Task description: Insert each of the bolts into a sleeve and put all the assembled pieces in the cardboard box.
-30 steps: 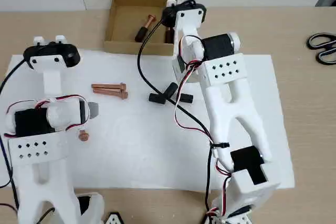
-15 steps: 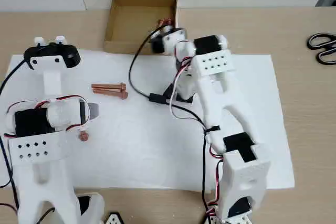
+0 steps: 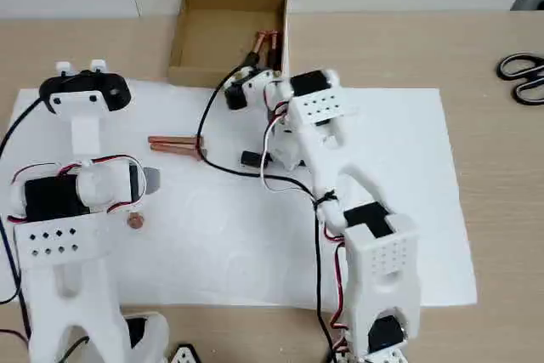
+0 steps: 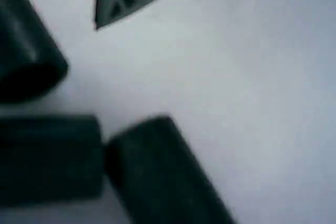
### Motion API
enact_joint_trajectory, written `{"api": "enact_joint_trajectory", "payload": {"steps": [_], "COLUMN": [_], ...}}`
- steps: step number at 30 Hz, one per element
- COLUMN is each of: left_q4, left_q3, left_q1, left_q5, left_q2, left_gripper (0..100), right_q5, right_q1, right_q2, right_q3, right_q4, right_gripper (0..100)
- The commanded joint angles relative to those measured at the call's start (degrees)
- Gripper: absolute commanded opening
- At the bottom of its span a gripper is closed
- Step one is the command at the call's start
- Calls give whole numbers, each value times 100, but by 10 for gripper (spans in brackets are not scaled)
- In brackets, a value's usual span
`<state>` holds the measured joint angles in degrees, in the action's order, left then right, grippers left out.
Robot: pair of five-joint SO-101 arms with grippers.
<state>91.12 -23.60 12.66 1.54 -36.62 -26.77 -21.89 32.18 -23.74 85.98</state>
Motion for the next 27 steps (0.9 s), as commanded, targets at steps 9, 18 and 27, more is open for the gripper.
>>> {"api": "enact_joint_trajectory", "payload": {"steps": [9,18,27], "left_q4": [9,9,9], "left_q3": [13,13,31], "left_q1": [53,53,53], "left_q5": [26,26,26], "left_q2": [-62,-62,-62], "left_gripper": [222,222,222], "right_q5": [-53,-44,211], "right_q1": [31,48,453], "right_q2": [497,532,40], "right_q3": [-44,-44,-791], "right_q4": [-321,-303,778], "right_gripper": [155,6,3]}}
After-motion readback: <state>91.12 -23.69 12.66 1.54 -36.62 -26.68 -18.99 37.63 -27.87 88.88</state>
